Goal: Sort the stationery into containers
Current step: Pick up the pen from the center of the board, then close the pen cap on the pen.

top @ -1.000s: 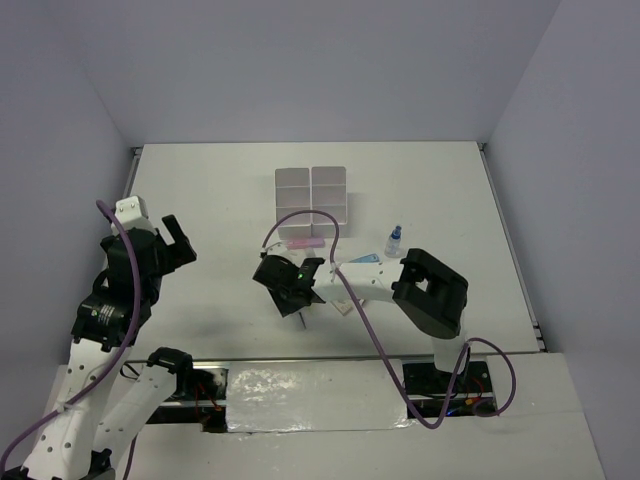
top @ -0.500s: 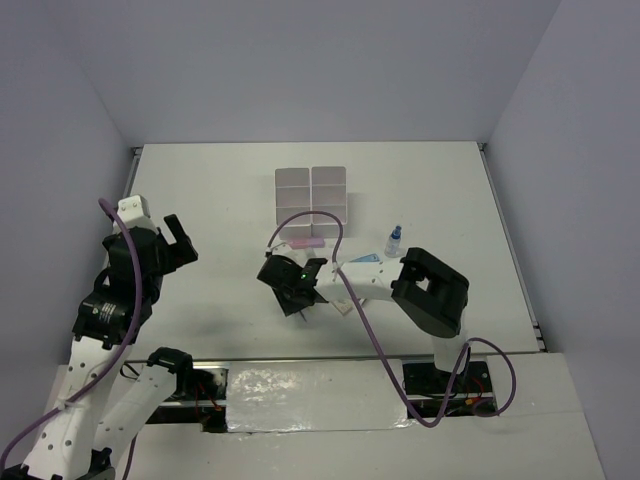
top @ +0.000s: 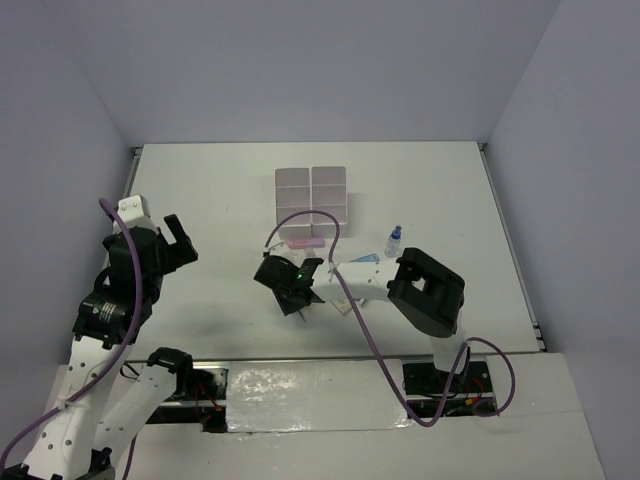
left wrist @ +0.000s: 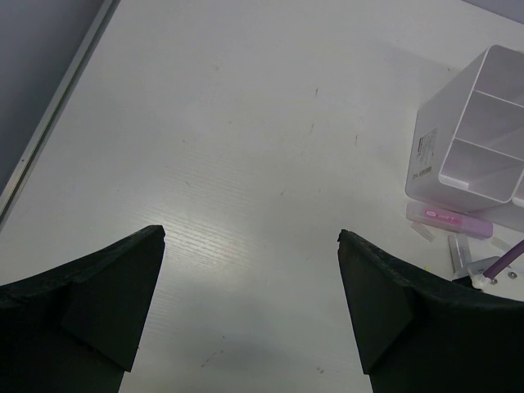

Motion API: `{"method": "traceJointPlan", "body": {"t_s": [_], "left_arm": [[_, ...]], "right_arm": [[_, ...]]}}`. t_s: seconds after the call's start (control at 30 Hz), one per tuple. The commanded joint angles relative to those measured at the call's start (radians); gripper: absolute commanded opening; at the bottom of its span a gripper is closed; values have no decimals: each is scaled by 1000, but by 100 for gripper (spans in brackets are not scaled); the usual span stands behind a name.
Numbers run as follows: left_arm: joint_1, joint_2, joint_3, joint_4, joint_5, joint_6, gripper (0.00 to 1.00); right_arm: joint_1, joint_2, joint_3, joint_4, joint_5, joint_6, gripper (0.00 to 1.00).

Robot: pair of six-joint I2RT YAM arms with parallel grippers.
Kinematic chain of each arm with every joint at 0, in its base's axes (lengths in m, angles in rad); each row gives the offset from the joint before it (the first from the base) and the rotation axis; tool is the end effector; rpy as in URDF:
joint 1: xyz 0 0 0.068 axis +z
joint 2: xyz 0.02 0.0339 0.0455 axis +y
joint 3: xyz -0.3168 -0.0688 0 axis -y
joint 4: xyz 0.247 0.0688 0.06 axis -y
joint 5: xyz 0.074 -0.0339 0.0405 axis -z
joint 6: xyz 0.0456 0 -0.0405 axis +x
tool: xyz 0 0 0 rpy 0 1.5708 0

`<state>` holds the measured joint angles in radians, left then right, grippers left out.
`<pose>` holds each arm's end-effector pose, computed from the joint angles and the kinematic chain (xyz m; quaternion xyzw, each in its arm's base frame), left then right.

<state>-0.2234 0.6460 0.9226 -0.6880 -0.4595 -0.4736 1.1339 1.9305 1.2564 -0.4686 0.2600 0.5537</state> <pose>0.0957 -0.0010 0.3834 -0.2254 0.7927 -0.0031 0.5664 0.1845 0.3674 0.1953 -0.2508 0.9363 0.0732 0.2346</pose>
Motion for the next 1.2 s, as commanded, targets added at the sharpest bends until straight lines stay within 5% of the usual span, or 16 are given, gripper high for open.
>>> {"method": "traceJointPlan", "body": {"t_s": [0.0, 0.07, 0.2, 0.47, 0.7, 0.9, 0.97, 1.17], "left_arm": [[7, 1, 5, 28, -14, 4, 99], [7, 4, 9, 27, -16, 3, 99], [7, 14, 25, 9, -27, -10, 99], [7, 15, 7, 4, 122, -112, 99], [-10, 136, -37, 64, 222, -259, 99], [-224, 276, -93, 168, 81, -456, 97], [-260, 322, -96, 247, 111, -421, 86], [-333, 579, 27, 246, 136, -367, 86]], "right_arm": [[15, 116, -11, -56, -34, 18, 41], [15, 125, -9, -51, -53, 15, 39], [21, 113, -25, -9, -114, 12, 0], [29, -276, -78, 56, -121, -17, 0], [-32, -530, -44, -284, 166, 9, 0], [-135, -809, -141, -376, 216, 14, 0], [-151, -879, -146, -418, 226, 5, 0], [-198, -1008, -204, -411, 205, -12, 0]]}}
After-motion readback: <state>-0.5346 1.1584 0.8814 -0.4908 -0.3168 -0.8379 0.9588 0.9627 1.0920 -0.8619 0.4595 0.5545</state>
